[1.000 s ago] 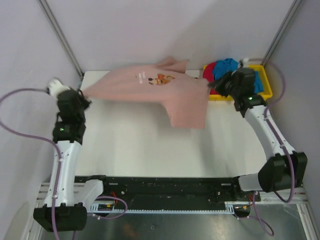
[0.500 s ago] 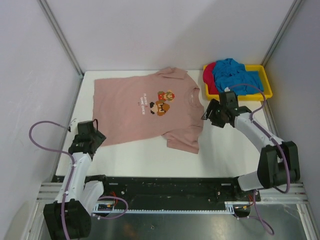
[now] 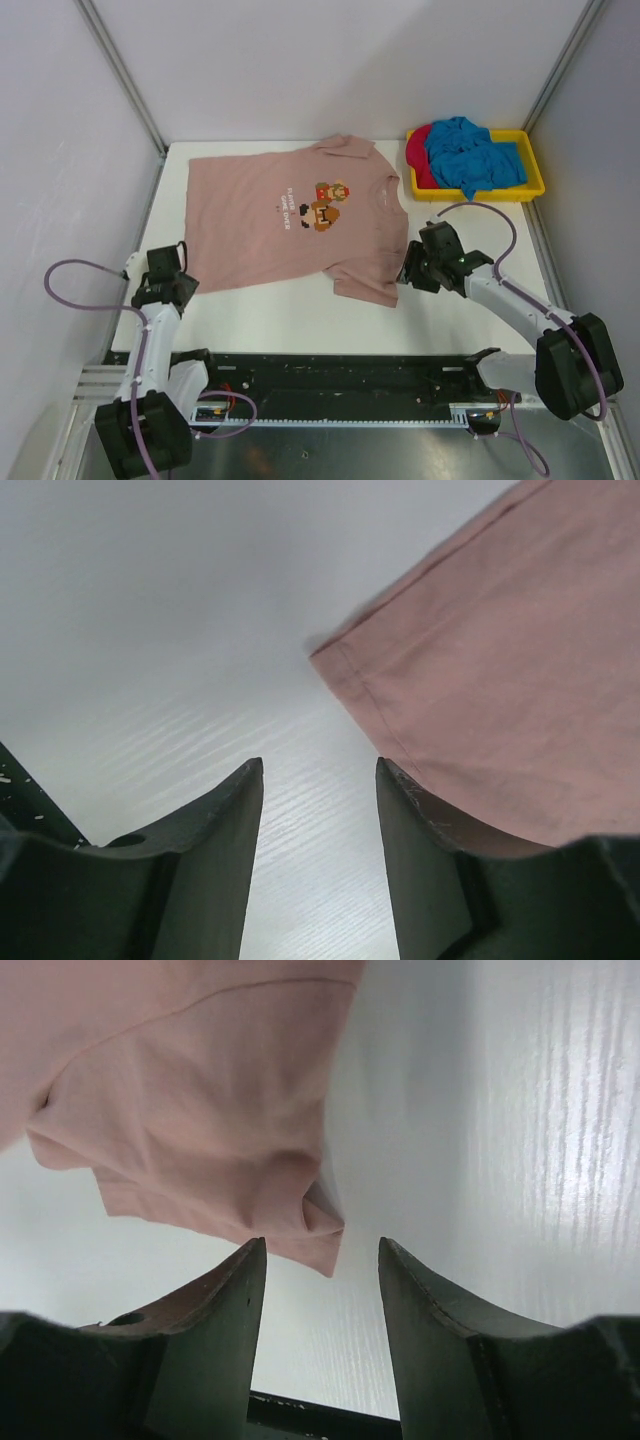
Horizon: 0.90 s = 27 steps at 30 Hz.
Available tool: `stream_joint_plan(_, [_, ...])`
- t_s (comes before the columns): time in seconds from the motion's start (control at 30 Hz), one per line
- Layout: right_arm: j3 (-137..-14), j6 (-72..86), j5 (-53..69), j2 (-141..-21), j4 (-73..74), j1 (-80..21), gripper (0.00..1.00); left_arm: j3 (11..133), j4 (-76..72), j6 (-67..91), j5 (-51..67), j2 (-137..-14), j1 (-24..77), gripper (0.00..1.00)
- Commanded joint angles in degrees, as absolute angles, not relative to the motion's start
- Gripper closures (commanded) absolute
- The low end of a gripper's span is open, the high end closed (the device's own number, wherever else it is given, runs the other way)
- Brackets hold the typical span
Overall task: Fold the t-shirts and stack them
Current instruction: Flatten out the tshirt
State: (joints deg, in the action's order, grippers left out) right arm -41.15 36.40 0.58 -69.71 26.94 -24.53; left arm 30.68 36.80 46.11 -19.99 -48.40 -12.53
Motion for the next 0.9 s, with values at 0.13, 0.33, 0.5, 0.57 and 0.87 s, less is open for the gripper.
stream_joint_plan(0.13, [-40.0, 36.2, 5.9, -68.8, 20.2, -25.4, 0.47, 33.2, 35.1, 47.5, -21.5, -56.9, -15.3, 0.52])
stream_joint_plan(0.33, [-39.3, 36.0, 11.1, -72.5, 16.4, -25.4, 0.48, 36.6, 33.5, 47.3, -19.7, -64.0, -15.5, 0.55])
stream_joint_plan(0.5, [-39.4, 35.7, 13.7, -75.1, 13.8, -25.6, 0.48, 39.5, 32.4, 46.5, -17.5, -66.9, -15.6, 0.54])
stream_joint_plan(0.57, [-39.4, 35.5, 14.3, -76.0, 13.0, -25.6, 0.48, 40.5, 32.2, 46.2, -17.3, -67.8, -15.6, 0.54])
stream_joint_plan(0.87, [-39.4, 34.5, 15.3, -78.1, 12.2, -25.5, 0.49, 40.9, 32.1, 47.8, -18.2, -70.9, -15.9, 0.6])
